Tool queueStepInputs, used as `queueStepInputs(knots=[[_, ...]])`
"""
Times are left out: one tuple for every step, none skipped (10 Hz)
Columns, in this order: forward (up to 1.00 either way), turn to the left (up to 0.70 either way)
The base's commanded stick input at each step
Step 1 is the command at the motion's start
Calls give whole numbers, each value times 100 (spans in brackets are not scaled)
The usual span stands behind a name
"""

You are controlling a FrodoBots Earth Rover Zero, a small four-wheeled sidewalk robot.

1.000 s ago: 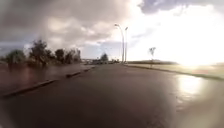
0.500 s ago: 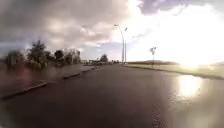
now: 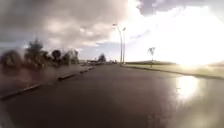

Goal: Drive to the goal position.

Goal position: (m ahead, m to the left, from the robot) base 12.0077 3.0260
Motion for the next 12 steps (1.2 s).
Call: queueStepInputs(knots=[[70,0],[70,-5],[70,-13],[70,-14],[70,-14],[70,-14],[70,-14],[70,-14],[70,-14],[70,-14],[70,-14],[70,-14]])
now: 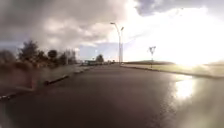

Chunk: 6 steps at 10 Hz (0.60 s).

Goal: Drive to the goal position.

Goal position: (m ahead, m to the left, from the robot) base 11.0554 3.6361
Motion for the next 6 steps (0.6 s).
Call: queueStepInputs(knots=[[70,-14],[70,-14],[70,-14],[70,-14],[70,-8],[70,0]])
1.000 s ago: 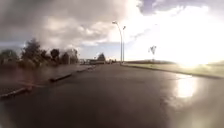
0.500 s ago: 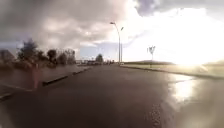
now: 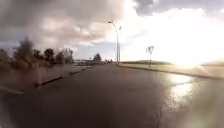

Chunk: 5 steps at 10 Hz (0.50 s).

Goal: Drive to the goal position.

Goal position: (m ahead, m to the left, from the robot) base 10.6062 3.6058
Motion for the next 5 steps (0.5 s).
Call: queueStepInputs(knots=[[70,0],[70,0],[70,0],[70,0],[70,0]])
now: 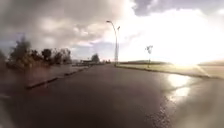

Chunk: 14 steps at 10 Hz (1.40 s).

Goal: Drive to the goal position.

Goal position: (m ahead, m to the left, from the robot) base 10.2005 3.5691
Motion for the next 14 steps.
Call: queueStepInputs(knots=[[70,0],[70,0],[70,0],[70,0],[70,0],[70,0],[70,0],[70,0],[70,0],[70,0],[70,0],[70,0],[70,0],[70,0]])
